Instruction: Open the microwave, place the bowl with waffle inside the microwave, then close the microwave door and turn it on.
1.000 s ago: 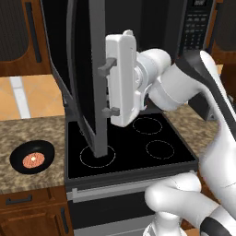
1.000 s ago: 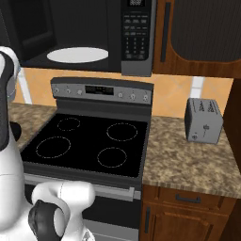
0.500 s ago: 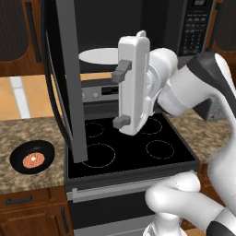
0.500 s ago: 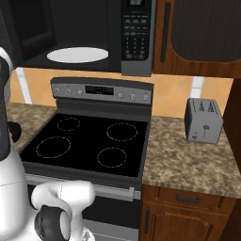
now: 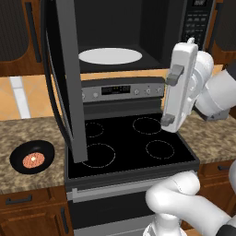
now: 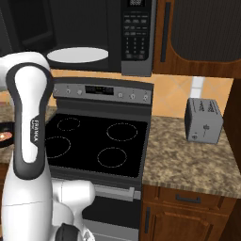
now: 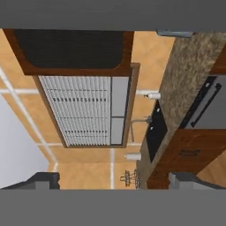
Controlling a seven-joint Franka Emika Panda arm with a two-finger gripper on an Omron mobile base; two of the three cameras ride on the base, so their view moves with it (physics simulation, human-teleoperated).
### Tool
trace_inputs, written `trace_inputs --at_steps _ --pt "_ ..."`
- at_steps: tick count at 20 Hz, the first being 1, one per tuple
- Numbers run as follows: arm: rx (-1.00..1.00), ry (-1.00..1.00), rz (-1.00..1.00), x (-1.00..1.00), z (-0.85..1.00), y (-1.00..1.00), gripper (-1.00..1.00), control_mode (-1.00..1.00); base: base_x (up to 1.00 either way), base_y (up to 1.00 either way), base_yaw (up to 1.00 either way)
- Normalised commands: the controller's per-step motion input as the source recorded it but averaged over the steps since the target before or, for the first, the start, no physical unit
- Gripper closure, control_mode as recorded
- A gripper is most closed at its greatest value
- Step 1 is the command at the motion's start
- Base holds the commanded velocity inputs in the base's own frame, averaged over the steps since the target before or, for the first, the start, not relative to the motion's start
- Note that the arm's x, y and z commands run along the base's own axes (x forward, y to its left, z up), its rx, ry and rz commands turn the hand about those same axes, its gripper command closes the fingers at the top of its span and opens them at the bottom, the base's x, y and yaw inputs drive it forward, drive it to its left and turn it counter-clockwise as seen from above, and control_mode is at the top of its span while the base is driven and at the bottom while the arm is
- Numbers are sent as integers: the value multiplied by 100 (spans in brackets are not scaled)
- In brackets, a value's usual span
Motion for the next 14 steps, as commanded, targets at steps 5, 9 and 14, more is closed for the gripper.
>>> trace_inputs --at_steps 5,9,14 --pt "-15 -10 -11 87 -84 0 -100 -100 0 0 0" --pt "-15 -12 -22 64 -77 0 -100 -100 0 0 0" --pt "-9 -3 -41 57 -63 0 -100 -100 0 0 0"
